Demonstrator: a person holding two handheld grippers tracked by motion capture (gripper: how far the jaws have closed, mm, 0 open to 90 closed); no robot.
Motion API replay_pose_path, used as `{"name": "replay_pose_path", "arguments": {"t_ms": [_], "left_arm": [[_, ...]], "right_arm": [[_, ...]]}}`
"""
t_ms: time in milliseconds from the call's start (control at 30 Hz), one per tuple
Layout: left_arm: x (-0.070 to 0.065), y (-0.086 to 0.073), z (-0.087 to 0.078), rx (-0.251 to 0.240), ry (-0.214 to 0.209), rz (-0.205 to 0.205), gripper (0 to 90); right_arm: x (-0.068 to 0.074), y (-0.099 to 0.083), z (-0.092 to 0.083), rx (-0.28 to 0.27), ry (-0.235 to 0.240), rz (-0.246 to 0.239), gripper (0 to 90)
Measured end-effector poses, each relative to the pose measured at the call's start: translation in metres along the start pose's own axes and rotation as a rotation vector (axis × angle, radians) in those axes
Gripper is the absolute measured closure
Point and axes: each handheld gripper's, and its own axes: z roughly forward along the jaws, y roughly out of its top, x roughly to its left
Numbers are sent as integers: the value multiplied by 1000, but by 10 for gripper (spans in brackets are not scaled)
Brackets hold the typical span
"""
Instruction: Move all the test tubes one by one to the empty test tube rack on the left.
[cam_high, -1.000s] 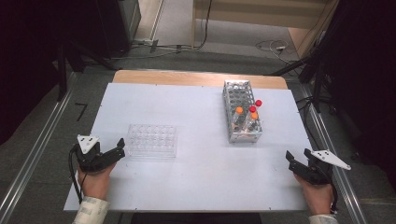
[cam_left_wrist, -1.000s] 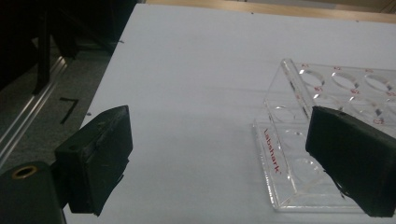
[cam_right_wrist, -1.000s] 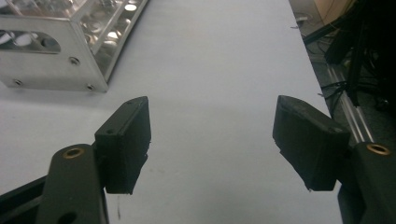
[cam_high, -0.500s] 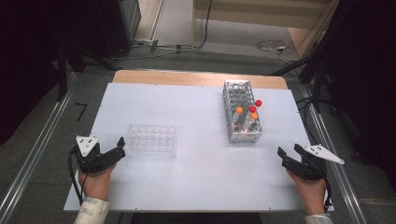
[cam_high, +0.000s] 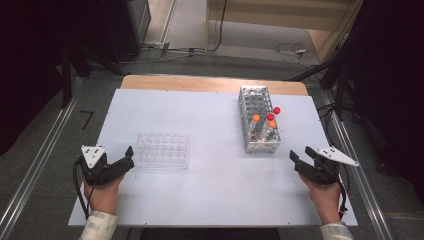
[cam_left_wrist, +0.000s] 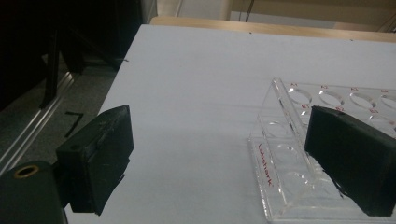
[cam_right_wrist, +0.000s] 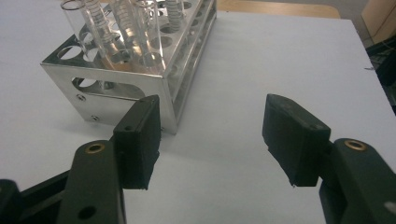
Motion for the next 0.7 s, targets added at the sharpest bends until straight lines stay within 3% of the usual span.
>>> {"name": "replay_pose_path", "arguments": {"t_ms": [700], "left_arm": [[-1,0,0,-2,-6,4,87]], "right_arm": [[16,17,19,-26,46,-32,429]]}}
